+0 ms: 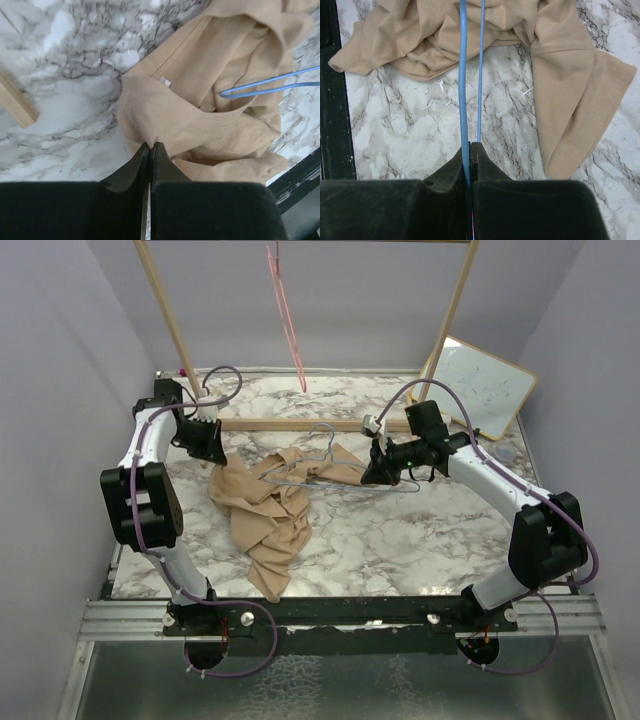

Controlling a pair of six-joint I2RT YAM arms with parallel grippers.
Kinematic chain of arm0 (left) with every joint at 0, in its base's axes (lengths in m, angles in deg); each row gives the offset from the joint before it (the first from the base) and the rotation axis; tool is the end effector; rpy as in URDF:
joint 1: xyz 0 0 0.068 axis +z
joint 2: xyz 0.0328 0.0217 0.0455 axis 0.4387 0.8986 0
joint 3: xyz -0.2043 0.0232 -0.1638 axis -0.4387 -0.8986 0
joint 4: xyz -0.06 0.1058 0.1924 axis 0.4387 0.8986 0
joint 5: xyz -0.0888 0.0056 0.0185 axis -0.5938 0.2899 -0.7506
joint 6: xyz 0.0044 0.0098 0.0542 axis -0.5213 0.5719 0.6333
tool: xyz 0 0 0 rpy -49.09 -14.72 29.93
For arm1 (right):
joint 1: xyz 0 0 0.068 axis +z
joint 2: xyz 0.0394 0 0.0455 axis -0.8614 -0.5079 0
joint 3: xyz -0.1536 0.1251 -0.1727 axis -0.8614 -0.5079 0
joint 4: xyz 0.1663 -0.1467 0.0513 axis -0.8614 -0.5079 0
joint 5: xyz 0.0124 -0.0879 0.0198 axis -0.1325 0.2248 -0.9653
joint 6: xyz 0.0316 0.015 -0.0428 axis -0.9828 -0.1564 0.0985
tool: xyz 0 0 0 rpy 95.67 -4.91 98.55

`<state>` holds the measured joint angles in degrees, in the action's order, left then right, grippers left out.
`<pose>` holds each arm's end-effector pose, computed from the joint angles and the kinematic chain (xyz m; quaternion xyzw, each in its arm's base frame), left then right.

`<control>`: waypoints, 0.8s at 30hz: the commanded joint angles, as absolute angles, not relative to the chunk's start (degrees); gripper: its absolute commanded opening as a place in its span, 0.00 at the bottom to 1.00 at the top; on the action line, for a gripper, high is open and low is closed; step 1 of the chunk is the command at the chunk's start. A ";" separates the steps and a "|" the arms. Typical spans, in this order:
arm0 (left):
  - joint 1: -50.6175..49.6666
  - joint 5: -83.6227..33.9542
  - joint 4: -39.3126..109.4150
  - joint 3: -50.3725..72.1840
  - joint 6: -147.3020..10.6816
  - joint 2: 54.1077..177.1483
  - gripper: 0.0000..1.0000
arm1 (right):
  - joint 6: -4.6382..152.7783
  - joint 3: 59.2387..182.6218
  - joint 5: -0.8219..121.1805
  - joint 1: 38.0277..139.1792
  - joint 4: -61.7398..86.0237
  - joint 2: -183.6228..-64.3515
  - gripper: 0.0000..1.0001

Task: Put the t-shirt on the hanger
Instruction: Pick up the T-shirt from the center of the board.

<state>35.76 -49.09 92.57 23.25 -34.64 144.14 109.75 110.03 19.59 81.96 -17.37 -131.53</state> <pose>0.3241 0.0350 0.2451 0.1392 0.9421 -0.2321 0.1980 0.2546 0.1357 0.2574 -0.4899 0.7276 0.3723 0.3033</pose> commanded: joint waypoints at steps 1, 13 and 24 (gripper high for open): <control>36.13 -59.49 96.67 30.69 -28.18 138.47 0.00 | 110.81 113.00 19.38 81.70 -19.07 -131.21 0.01; 33.02 -70.49 116.78 36.47 -0.17 128.60 0.00 | 112.09 116.84 14.53 81.72 -21.17 -131.59 0.01; 29.54 -66.41 113.35 35.24 -0.30 125.58 0.00 | 113.38 119.69 8.72 81.71 -21.20 -128.95 0.01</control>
<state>29.42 -66.53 113.88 34.22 -2.01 125.74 111.32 115.60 14.61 81.96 -20.28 -131.35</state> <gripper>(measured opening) 0.019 0.011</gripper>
